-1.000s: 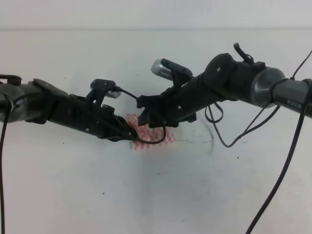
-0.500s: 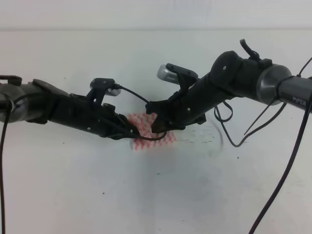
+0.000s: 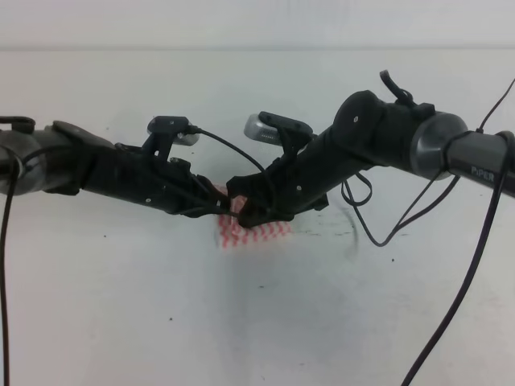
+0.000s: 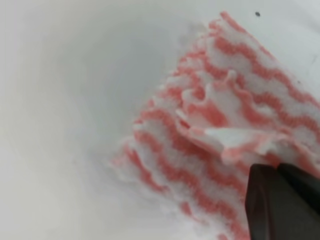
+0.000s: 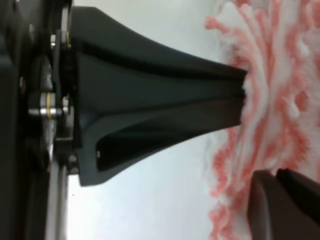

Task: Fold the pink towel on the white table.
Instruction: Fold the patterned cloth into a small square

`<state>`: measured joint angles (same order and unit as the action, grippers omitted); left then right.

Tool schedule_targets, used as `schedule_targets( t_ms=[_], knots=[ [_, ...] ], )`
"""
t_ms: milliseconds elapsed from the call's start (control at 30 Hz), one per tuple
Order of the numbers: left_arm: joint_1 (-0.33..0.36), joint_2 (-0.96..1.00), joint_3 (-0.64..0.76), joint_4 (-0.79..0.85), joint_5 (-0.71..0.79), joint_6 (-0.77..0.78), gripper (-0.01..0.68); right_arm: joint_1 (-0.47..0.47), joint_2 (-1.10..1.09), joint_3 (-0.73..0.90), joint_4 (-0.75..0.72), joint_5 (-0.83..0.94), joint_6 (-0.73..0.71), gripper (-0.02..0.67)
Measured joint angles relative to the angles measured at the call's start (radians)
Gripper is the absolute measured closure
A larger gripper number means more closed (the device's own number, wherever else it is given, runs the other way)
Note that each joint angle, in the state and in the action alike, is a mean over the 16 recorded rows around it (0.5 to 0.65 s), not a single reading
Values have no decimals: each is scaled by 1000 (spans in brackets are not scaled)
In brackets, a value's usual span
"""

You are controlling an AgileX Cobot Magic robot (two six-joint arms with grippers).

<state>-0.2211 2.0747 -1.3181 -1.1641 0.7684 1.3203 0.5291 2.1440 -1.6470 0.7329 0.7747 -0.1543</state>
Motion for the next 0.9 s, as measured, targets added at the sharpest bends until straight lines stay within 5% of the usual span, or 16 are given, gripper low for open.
schedule_targets(
  t_ms=[900],
  knots=[
    [0,2,-6,-63,-102,44,675,40,-4,-1,53,-22,-29,641]
  ],
)
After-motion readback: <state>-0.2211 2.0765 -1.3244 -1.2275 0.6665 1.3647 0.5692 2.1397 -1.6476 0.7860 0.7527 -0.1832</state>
